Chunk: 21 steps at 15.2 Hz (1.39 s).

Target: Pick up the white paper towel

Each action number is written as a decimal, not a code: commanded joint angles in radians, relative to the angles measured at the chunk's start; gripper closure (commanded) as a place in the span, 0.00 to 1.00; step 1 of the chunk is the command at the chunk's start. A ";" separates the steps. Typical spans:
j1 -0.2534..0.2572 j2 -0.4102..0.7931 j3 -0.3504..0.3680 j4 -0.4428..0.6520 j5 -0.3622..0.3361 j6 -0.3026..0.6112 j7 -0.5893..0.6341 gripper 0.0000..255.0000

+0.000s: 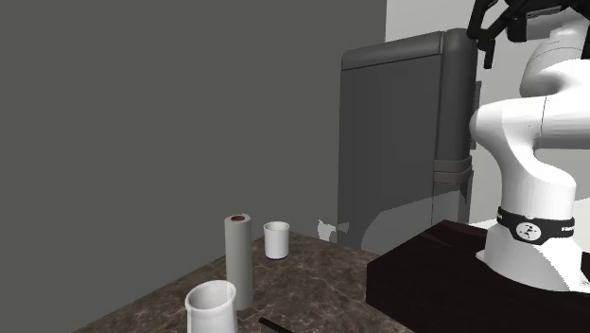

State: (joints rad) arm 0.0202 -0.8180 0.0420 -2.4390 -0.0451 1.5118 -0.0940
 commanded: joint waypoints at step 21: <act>-0.123 0.440 -0.375 -0.011 -0.179 0.559 -0.355 0.00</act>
State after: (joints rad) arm -0.1005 -0.4135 -0.3145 -2.4603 -0.2247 2.0393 -0.4290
